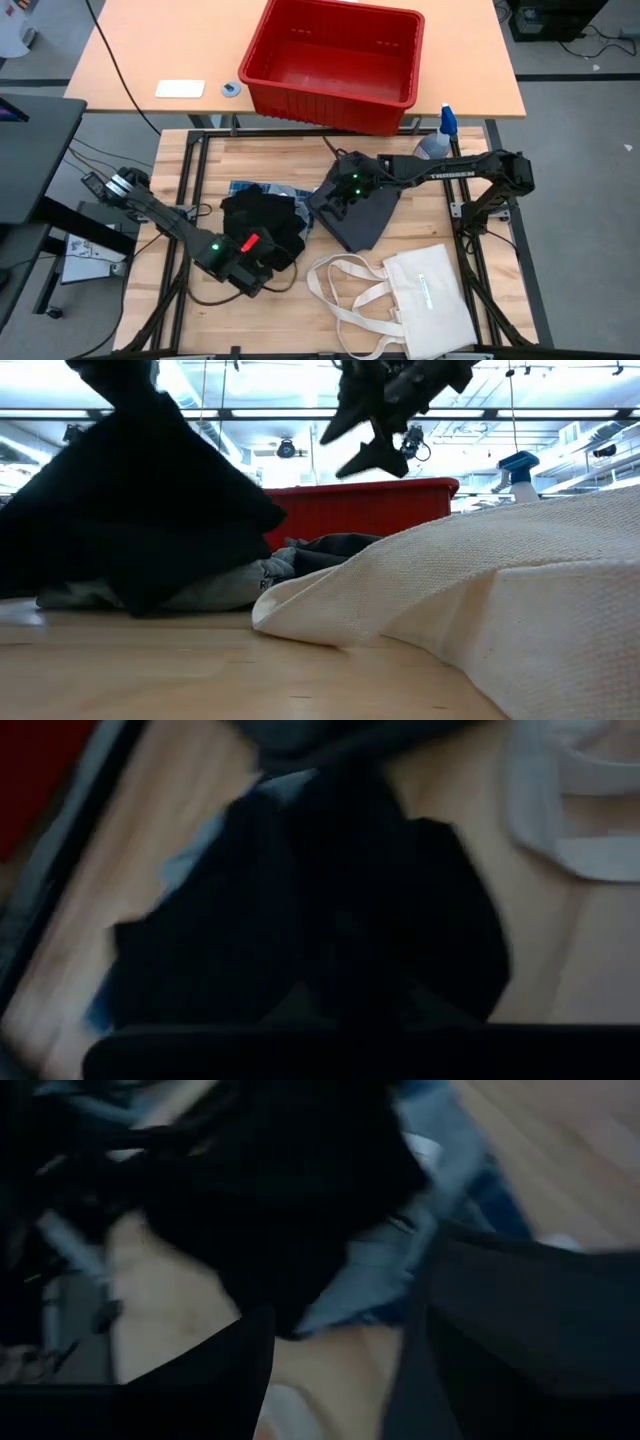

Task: Fold laundry
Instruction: Fold the black shirt

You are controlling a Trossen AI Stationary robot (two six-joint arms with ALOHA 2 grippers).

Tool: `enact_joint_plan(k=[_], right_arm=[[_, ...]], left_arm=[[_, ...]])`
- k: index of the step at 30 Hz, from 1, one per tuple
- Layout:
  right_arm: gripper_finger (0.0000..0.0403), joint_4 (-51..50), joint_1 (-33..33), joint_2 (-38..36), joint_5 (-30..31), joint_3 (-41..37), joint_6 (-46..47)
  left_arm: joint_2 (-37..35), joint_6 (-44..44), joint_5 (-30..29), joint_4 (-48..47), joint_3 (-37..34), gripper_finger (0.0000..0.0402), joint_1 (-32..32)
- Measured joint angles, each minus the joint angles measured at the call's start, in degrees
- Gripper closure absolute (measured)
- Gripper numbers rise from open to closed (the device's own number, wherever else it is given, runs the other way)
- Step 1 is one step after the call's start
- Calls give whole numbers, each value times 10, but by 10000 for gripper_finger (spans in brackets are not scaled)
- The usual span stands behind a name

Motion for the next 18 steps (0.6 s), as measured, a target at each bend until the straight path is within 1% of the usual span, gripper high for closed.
enact_joint_plan(k=[4, 7, 10, 13, 18], right_arm=[[136, 29, 13, 6, -32, 0, -22], [136, 72, 28, 33, -58, 0, -42], [136, 121, 45, 63, -62, 0, -67], [136, 171, 56, 90, -59, 0, -87], [136, 209, 60, 131, -53, 0, -95]], left_arm=[[-25, -129, 0, -86, 10, 391, -3], [-37, -239, 0, -148, 9, 391, -2], [-49, -329, 1, -188, 9, 391, -2], [-61, -370, 2, -194, 9, 391, -2], [-80, -382, 6, -215, 23, 391, -7]])
